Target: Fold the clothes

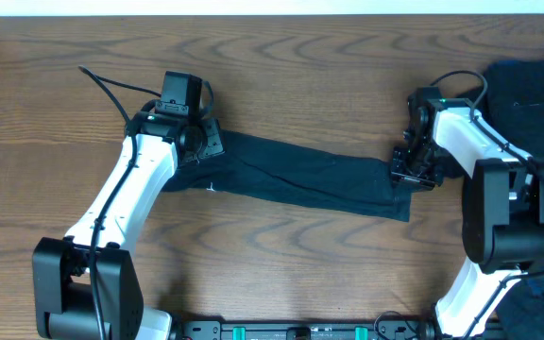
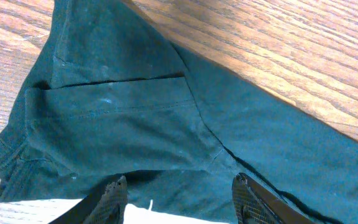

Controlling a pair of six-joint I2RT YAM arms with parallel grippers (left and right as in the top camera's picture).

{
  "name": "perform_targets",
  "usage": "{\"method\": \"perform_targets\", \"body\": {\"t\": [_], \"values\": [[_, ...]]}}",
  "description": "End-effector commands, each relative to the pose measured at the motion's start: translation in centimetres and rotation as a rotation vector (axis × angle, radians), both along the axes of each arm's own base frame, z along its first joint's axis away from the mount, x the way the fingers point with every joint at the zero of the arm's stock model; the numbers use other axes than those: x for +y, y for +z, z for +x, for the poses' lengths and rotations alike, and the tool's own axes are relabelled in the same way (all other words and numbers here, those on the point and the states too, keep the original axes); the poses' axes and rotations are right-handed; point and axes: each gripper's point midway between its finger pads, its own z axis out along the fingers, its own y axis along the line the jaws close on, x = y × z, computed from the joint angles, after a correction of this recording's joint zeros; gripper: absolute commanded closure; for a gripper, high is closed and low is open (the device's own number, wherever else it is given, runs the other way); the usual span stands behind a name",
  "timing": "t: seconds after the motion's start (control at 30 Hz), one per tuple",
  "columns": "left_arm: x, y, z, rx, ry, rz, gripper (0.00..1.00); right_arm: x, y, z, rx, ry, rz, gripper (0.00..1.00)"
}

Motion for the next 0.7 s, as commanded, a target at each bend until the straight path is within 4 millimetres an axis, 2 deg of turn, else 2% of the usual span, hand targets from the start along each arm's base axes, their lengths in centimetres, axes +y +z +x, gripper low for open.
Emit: {"method": "perform_targets", "body": {"t": [0.0,0.1,0.2,0.27,0.33,0.53,0.67], "values": [[0.3,-0.8,-0.3,0.021,-0.001,0.018,0.44,1.2,-1.3,-1.1,0.013,-0.024,0.057,0.61],[0.3,-0.8,-0.3,0.021,0.000,0.018,0.44,1.2,-2.2,-1.4,0.004,-0.022,0.060,0.63],[0.3,-0.8,-0.3,0.021,0.000,0.018,0.44,1.3,-2.8,-1.7,-0.002,0.002,0.062,0.69],[0.3,-0.8,-0.3,0.021,0.000,0.018,0.44,1.1,-3.1,-1.8,-0.006,0.018,0.055,0.78],[0.3,-0.8,-0.3,0.020,0.000,0.017,0.43,0.7,-3.2,-1.8,-0.011,0.028,0.032,0.97],[0.5,-0.7,-0.3,0.018,0.001,0.025,0.43,-0.3,-3.3,-0.1,-0.077,0.020,0.018,0.99],[2.1,-0.4,-0.2,0.013,0.039,0.054,0.44,-2.4,-2.5,1.2,-0.110,0.023,0.019,0.99]]}}
